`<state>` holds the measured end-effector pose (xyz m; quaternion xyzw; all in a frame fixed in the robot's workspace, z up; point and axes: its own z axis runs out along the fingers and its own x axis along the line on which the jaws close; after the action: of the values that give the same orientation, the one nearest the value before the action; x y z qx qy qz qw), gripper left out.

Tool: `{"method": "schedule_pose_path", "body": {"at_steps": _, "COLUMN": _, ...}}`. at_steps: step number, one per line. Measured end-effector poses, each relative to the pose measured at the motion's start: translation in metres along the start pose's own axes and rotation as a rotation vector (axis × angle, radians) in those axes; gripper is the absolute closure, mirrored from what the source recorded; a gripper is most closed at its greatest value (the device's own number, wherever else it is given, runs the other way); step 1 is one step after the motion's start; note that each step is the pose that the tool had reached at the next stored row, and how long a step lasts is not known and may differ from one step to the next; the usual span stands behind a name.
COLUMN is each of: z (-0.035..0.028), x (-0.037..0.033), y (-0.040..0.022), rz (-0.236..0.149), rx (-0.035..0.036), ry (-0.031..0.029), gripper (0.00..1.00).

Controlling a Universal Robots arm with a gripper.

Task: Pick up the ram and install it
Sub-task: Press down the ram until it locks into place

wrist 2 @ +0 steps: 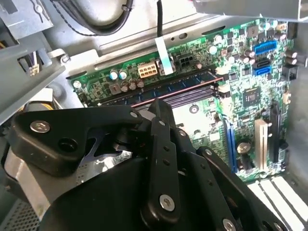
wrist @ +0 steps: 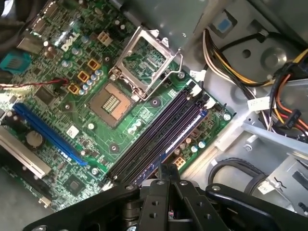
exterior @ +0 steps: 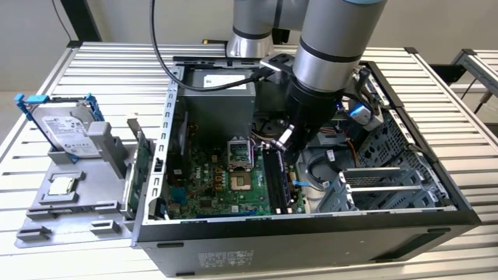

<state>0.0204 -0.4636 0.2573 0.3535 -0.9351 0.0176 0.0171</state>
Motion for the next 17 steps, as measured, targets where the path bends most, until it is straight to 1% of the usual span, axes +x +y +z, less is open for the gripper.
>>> {"method": "schedule_pose_path", "body": {"at_steps": 4, "z": 0.0, "x": 0.0, "y": 0.0, "rz": -0.042, "rx": 0.0053, "ry": 0.0021, "gripper": 1.0}}
{"method": "schedule_pose_path", "body": {"at_steps": 17, "z": 0.0, "x": 0.0, "y": 0.0, "rz": -0.189, "rx": 0.0191, "ry": 0.0051, "gripper": 1.0}}
